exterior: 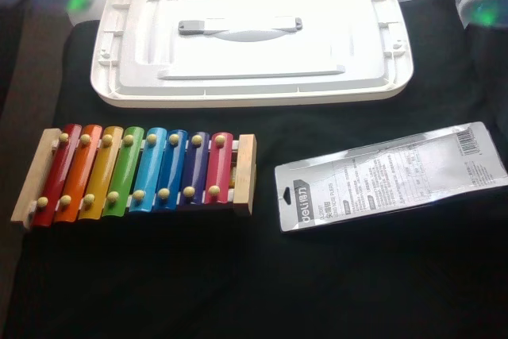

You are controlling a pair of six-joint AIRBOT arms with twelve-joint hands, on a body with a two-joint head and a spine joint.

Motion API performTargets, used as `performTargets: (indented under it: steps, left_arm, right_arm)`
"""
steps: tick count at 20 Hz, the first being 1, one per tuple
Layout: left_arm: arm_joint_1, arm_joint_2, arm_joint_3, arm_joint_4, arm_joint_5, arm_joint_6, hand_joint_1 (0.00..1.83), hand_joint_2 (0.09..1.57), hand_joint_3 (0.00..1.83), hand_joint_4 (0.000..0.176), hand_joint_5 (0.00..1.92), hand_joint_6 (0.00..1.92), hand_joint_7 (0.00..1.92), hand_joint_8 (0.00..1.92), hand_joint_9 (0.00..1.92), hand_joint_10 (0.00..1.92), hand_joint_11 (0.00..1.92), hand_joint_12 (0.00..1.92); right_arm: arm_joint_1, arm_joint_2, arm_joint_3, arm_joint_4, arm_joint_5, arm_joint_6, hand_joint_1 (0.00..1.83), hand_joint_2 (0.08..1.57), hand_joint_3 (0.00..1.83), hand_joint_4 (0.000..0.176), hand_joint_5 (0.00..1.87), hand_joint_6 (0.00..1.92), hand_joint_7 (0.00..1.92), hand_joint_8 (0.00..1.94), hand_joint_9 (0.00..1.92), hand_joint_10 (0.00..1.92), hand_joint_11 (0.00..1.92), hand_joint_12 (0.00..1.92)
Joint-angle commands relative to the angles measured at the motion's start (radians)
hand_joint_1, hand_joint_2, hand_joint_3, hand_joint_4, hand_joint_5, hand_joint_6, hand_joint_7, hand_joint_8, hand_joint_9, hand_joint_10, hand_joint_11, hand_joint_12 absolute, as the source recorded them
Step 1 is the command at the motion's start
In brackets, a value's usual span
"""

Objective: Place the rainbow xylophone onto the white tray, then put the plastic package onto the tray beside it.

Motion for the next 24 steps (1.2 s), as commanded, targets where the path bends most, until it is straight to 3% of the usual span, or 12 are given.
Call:
performTargets:
  steps: [1,6,7,8,11,12,14,16,19,21,22,24]
  left_arm:
    - [-0.027,0.001,-0.006,0.009,-0.068,-0.001,0.66,0.92,0.0,0.065,0.11,0.0,0.32,0.0,0.38,0.04,0.0,0.92]
    - [-0.038,0.004,-0.023,0.055,-0.06,-0.013,0.61,0.91,0.0,0.061,0.08,0.0,0.32,0.0,0.39,0.03,0.0,0.93]
    - [-0.038,0.004,-0.023,0.09,-0.059,-0.053,0.62,0.91,0.0,0.08,0.07,0.0,0.32,0.0,0.39,0.02,0.0,0.92]
    - [-0.04,0.004,-0.022,0.136,-0.059,-0.106,0.62,0.93,0.0,0.076,0.05,0.0,0.31,0.0,0.38,0.01,0.0,0.9]
    - [-0.07,0.004,-0.023,0.373,-0.036,-0.321,0.66,0.9,0.0,0.029,0.01,0.0,0.24,0.0,0.31,0.0,0.0,0.88]
    - [-0.082,0.007,-0.023,0.451,-0.035,-0.398,0.68,0.87,0.0,0.035,0.02,0.0,0.21,0.0,0.28,0.0,0.0,0.81]
    - [-0.103,0.014,-0.029,0.617,-0.032,-0.552,0.68,0.83,0.0,0.003,0.01,0.0,0.18,0.0,0.26,0.0,0.0,0.77]
    - [-0.106,0.026,-0.049,0.706,-0.026,-0.616,0.64,0.73,0.0,0.031,0.01,0.0,0.16,0.0,0.22,0.0,0.0,0.75]
    - [-0.105,0.032,-0.071,0.857,-0.021,-0.743,0.7,0.66,0.0,0.007,0.0,0.0,0.15,0.0,0.22,0.0,0.04,0.64]
    - [-0.1,0.026,-0.081,0.965,-0.007,-0.828,0.71,0.63,0.0,0.015,0.0,0.0,0.16,0.0,0.24,0.0,0.09,0.57]
    - [-0.091,0.02,-0.081,0.977,-0.005,-0.839,0.71,0.63,0.0,0.0,0.0,0.0,0.11,0.0,0.2,0.0,0.06,0.55]
    - [-0.051,0.003,-0.078,0.962,-0.002,-0.839,0.67,0.62,0.0,0.0,0.0,0.0,0.07,0.0,0.17,0.0,0.05,0.55]
  right_arm:
    - [0.015,0.003,0.002,0.063,0.102,0.007,0.6,0.91,0.0,0.084,0.16,0.0,0.12,0.0,0.1,0.02,0.0,0.44]
    - [0.015,0.002,0.0,0.055,0.102,0.007,0.61,0.92,0.0,0.079,0.14,0.0,0.13,0.0,0.12,0.01,0.0,0.46]
    - [0.015,0.001,-0.001,0.053,0.102,0.007,0.6,0.91,0.0,0.08,0.15,0.0,0.15,0.0,0.14,0.01,0.0,0.52]
    - [0.015,0.001,-0.002,0.051,0.102,0.007,0.59,0.9,0.0,0.082,0.16,0.0,0.15,0.0,0.14,0.01,0.0,0.53]
    - [0.015,0.001,-0.003,0.048,0.102,0.007,0.58,0.9,0.0,0.081,0.17,0.0,0.14,0.0,0.13,0.0,0.0,0.53]
    - [0.015,0.001,-0.004,0.047,0.102,0.007,0.59,0.9,0.0,0.09,0.17,0.0,0.14,0.0,0.12,0.0,0.0,0.52]
    - [0.015,0.001,-0.006,0.045,0.102,0.007,0.6,0.9,0.0,0.094,0.17,0.0,0.12,0.0,0.11,0.0,0.0,0.45]
    - [0.015,0.001,-0.006,0.044,0.102,0.007,0.56,0.85,0.0,0.091,0.18,0.0,0.14,0.0,0.15,0.01,0.0,0.64]
    - [0.015,0.001,-0.005,0.041,0.102,0.007,0.57,0.8,0.0,0.109,0.2,0.0,0.15,0.0,0.16,0.0,0.0,0.76]
    - [0.015,0.001,-0.004,0.041,0.102,0.007,0.57,0.79,0.0,0.102,0.19,0.0,0.14,0.0,0.16,0.0,0.0,0.84]
    - [0.015,0.0,-0.004,0.041,0.102,0.007,0.54,0.79,0.0,0.096,0.19,0.0,0.14,0.0,0.19,0.01,0.0,0.96]
    - [0.015,-0.003,-0.004,0.041,0.102,0.007,0.55,0.78,0.0,0.108,0.21,0.01,0.15,0.0,0.19,0.01,0.0,0.99]
